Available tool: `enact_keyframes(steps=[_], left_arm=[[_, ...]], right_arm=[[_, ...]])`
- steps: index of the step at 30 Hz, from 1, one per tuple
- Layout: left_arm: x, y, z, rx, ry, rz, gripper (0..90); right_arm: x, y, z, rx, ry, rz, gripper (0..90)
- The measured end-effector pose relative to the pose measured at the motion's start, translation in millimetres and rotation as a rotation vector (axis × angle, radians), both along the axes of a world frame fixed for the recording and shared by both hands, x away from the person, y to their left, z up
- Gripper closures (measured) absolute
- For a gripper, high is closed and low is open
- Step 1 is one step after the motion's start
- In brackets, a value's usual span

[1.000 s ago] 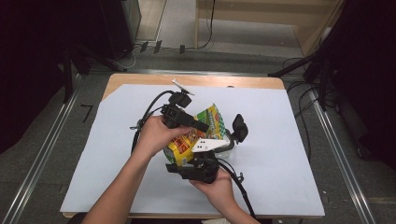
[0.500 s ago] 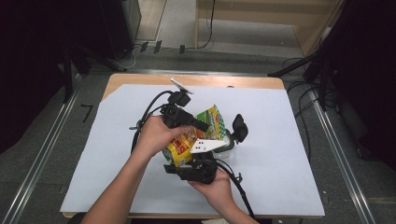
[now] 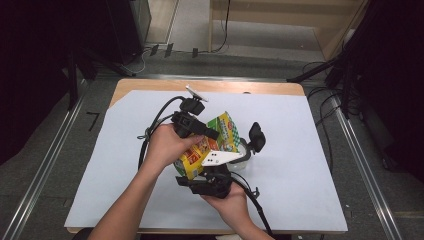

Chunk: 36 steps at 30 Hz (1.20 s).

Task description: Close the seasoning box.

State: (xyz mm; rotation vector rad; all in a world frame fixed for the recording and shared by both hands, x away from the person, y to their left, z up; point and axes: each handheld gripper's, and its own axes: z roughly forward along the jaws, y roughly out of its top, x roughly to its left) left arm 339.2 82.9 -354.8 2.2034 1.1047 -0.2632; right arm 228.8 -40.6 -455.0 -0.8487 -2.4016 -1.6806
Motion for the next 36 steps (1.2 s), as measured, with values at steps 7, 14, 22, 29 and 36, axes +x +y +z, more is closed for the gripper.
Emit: enact_keyframes(steps=[7,14,22,29,36], left_arm=[[0.6,1.1,-0.5,0.026,-0.006,0.023,90.0],[0.1,0.2,0.6,0.032,-0.001,0.019,90.0],[1.0,2.6,3.0,-0.011,0.008,0.023,86.9],[1.1,0.9,9.0,-0.007,0.002,0.018,83.4],[6.9,0.5,11.5,0.012,0.019,0.013,85.9]], right_arm=[[-2.5,1.7,2.1,-0.043,-0.054,0.017,56.0],[-6.0,2.4,5.2,-0.112,-0.133,0.021,61.9],[-3.7,-0.2,7.7,-0.043,-0.099,0.007,64.9],[0.8,-4.2,11.8,0.014,-0.056,-0.001,65.9],[2.6,0.3,14.8,0.011,-0.049,-0.002,65.6]])
